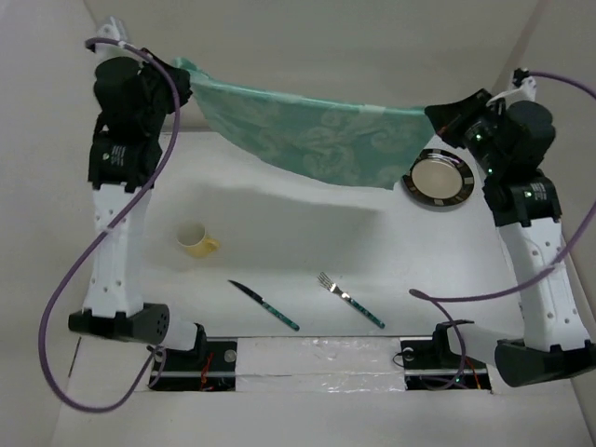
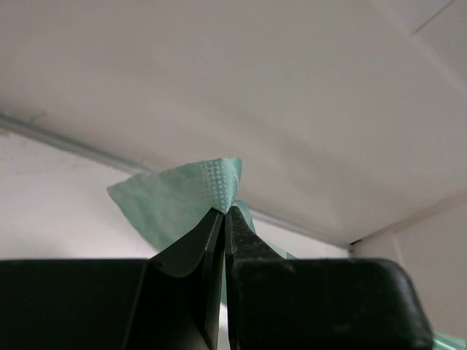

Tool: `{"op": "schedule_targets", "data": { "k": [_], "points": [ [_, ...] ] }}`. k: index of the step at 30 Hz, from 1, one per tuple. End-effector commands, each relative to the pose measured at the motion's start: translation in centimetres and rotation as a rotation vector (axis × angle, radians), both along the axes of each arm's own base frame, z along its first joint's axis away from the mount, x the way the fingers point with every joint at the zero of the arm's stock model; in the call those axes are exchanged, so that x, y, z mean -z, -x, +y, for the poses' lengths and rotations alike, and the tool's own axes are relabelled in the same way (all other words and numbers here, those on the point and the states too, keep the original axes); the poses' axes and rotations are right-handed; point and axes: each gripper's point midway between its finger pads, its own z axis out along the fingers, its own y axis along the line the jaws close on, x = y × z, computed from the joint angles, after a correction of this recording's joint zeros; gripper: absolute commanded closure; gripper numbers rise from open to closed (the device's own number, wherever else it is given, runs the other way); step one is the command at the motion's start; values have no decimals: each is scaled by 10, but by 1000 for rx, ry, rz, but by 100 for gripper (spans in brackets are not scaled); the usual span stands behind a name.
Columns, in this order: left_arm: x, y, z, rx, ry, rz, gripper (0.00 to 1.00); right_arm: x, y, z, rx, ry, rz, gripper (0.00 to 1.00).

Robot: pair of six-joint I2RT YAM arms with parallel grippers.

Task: Set the dinner table for one person

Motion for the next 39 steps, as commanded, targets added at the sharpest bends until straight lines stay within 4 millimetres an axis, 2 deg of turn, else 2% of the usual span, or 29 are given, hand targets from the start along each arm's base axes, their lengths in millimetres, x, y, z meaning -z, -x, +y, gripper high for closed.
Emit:
{"op": "schedule_targets", "data": {
  "k": [1,3,5,10,12,13,14,15,16,17,18,20,21,23,24,25,27,28,29,30,31,32,33,34,35,36,37,38,39],
  "points": [
    [-31,27,14,-43,-8,-72,100,-46,25,-6,12,50,-76,100],
    [-44,34,17,-54,-5,-103,100,-61,28,-6,8,48,-99,100],
    [-48,34,18,-60,-11,-104,100,-68,17,-6,14,47,-107,100],
    [-9,0,11,-43,-6,-12,100,-55,-20,-2,10,47,-72,100],
    [8,-18,12,-45,-5,25,100,-45,-42,1,6,53,-46,100],
    [7,-23,11,-43,-8,24,100,-40,-50,3,1,55,-34,100],
    [22,-39,9,-38,-11,60,100,-33,-66,5,-2,58,-13,100],
    [25,-47,13,-48,-15,70,100,-30,-74,6,-3,58,-5,100],
    [14,-49,14,-52,-17,54,100,-28,-82,7,-3,61,-1,100],
    [30,-66,13,-53,-25,90,100,-23,-91,8,-5,64,17,100],
    [16,-68,11,-45,-18,65,100,-24,-104,6,2,64,22,100],
    [18,-78,13,-49,-4,68,100,-32,-113,8,-2,62,13,100],
    [16,-79,15,-46,10,60,100,-47,-121,9,-4,57,-20,100],
    [6,-77,11,-32,35,30,100,-60,-124,6,-3,53,-39,100],
    [3,-76,11,-29,40,24,100,-90,-117,3,-4,46,-106,100],
    [-4,-73,11,-31,45,6,100,-85,-124,5,-9,47,-89,100],
    [-15,-65,18,-63,41,-19,100,-94,-123,2,-13,45,-110,100],
    [-5,-66,20,-76,37,4,100,-91,-121,3,-20,45,-103,100],
    [-9,-58,25,-98,34,-7,100,-86,-122,-1,-14,46,-93,100],
    [-10,-57,26,-106,36,-26,100,-77,-121,0,-19,50,-76,100],
    [30,-62,27,-116,25,51,100,-36,-133,1,-24,58,-5,100],
    [28,-49,29,-122,29,31,100,-39,-117,1,-28,58,-25,100],
    [34,-47,29,-123,37,10,100,-23,-115,3,-43,57,-9,100],
    [91,-48,30,-130,29,118,100,-15,-115,4,-48,56,-28,100],
    [98,-37,31,-136,36,114,100,36,-108,5,-60,64,61,100],
    [110,-36,34,-142,53,101,100,58,-105,7,-80,67,85,100],
    [169,-28,34,-143,47,205,100,75,-103,8,-89,73,87,100],
    [179,-20,34,-144,55,207,100,134,-95,9,-107,79,196,100],
    [198,-17,32,-144,70,227,100,154,-87,12,-127,82,228,100]
  ]
}}
